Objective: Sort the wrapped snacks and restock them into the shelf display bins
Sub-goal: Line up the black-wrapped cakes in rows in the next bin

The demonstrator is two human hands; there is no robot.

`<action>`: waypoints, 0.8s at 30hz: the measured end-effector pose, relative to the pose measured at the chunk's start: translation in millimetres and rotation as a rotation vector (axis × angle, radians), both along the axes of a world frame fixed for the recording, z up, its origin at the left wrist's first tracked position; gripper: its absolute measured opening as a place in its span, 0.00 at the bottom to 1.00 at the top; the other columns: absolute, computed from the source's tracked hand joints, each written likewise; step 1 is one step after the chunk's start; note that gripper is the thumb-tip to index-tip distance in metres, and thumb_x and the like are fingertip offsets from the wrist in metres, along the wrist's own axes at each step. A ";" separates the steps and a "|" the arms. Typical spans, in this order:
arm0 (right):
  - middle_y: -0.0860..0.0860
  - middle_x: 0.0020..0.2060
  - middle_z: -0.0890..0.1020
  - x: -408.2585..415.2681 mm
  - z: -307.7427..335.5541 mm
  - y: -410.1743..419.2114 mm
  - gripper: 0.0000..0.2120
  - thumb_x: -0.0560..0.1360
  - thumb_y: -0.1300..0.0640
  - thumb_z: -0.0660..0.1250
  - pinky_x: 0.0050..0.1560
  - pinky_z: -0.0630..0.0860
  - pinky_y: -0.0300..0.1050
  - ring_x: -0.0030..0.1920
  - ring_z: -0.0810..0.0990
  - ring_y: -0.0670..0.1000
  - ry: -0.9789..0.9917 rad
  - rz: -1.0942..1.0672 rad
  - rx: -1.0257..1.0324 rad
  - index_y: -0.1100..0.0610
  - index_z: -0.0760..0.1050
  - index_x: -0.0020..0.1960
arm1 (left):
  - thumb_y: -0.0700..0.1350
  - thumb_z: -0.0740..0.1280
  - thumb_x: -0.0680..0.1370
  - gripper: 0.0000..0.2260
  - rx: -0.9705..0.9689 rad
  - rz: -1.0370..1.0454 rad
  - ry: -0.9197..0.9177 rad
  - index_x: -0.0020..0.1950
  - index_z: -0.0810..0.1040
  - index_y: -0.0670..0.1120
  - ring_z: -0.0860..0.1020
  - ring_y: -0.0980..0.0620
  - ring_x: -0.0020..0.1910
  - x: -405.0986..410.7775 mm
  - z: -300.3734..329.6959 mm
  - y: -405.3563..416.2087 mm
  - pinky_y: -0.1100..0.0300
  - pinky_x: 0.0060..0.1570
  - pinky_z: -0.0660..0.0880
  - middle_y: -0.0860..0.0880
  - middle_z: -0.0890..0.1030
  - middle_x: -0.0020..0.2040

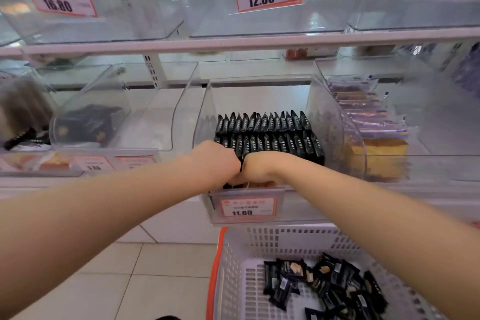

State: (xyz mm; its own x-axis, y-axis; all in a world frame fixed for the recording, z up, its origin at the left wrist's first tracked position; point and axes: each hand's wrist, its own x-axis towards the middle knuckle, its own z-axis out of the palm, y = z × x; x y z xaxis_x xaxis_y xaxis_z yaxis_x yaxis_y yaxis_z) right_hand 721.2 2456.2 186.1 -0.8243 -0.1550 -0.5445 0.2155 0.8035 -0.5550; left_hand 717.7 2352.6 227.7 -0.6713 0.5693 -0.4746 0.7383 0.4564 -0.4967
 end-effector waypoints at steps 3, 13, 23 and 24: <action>0.48 0.25 0.73 1.6 1.5 4.1 0.13 0.74 0.49 0.69 0.26 0.65 0.36 0.25 0.69 0.47 0.001 0.017 -0.056 0.57 0.73 0.37 | 0.42 0.63 0.76 0.09 -0.031 0.028 -0.166 0.53 0.79 0.42 0.73 0.47 0.42 -10.6 13.6 2.6 0.53 0.46 0.74 0.48 0.78 0.42; 0.61 0.39 0.80 3.7 1.7 -1.5 0.11 0.72 0.59 0.70 0.44 0.76 0.46 0.36 0.76 0.52 0.248 0.081 -0.019 0.67 0.77 0.47 | 0.44 0.55 0.80 0.11 0.088 -0.205 0.012 0.57 0.75 0.47 0.77 0.46 0.49 -5.9 39.7 -15.3 0.54 0.42 0.75 0.47 0.78 0.51; 0.49 0.37 0.81 72.2 63.2 27.2 0.01 0.74 0.57 0.66 0.44 0.74 0.40 0.39 0.78 0.46 0.641 0.074 -0.044 0.54 0.76 0.45 | 0.49 0.57 0.78 0.09 0.500 -0.503 0.059 0.46 0.73 0.46 0.78 0.45 0.37 71.0 35.8 -32.0 0.62 0.23 0.60 0.49 0.78 0.41; 0.48 0.35 0.81 89.1 65.8 37.2 0.01 0.75 0.58 0.66 0.42 0.74 0.38 0.37 0.79 0.45 0.665 0.054 -0.132 0.54 0.76 0.44 | 0.48 0.59 0.77 0.09 0.591 -0.587 0.015 0.42 0.74 0.44 0.78 0.44 0.33 80.9 30.8 -30.5 0.62 0.23 0.64 0.48 0.78 0.36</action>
State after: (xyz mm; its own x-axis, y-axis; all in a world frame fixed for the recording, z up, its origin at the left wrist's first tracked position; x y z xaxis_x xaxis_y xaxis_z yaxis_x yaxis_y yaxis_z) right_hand 810.3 2493.3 251.9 -0.9665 -0.2355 0.1020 -0.2439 0.7200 -0.6497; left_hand 798.6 2322.1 258.5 -0.1918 0.9813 0.0185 0.9328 0.1881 -0.3074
